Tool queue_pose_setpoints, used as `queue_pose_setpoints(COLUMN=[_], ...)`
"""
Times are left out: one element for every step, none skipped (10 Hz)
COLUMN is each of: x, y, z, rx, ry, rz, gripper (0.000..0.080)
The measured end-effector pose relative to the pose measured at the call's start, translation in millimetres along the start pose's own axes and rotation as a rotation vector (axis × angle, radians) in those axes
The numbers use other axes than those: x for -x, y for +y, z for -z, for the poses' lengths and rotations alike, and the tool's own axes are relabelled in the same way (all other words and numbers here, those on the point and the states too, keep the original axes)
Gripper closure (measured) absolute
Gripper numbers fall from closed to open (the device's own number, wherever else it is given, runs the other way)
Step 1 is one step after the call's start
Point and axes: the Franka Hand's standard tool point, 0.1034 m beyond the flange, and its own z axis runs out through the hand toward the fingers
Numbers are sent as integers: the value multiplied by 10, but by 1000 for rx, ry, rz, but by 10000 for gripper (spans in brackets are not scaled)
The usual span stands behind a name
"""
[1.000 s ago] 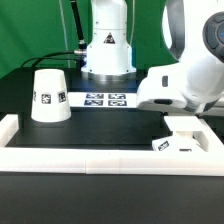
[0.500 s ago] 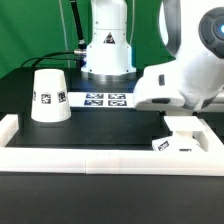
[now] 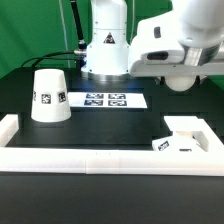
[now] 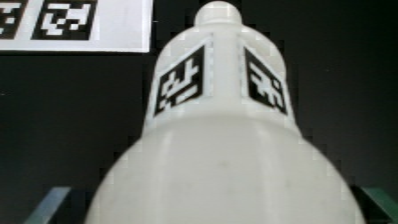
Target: Assemble lamp
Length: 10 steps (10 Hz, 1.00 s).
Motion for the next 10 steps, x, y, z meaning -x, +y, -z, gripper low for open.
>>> queue_pose_setpoints(x=[-35,-107,-160,-268,-254,-259,-261,-260,-222,-205], y=[-3,-20,-20,29,50,32,47,62,59,40], z=[-1,51,73,-13,-26,175,233,292,394,461], rx=[-1,-8,-13,-13,-12,-17,-17,-17,-20,-21], ry=[15,90,183,290,323,401,467,527,571,595], rz=[0,1,6,30,31,39,51,58,60,62], gripper=[222,222,222,222,222,222,222,222,222,222])
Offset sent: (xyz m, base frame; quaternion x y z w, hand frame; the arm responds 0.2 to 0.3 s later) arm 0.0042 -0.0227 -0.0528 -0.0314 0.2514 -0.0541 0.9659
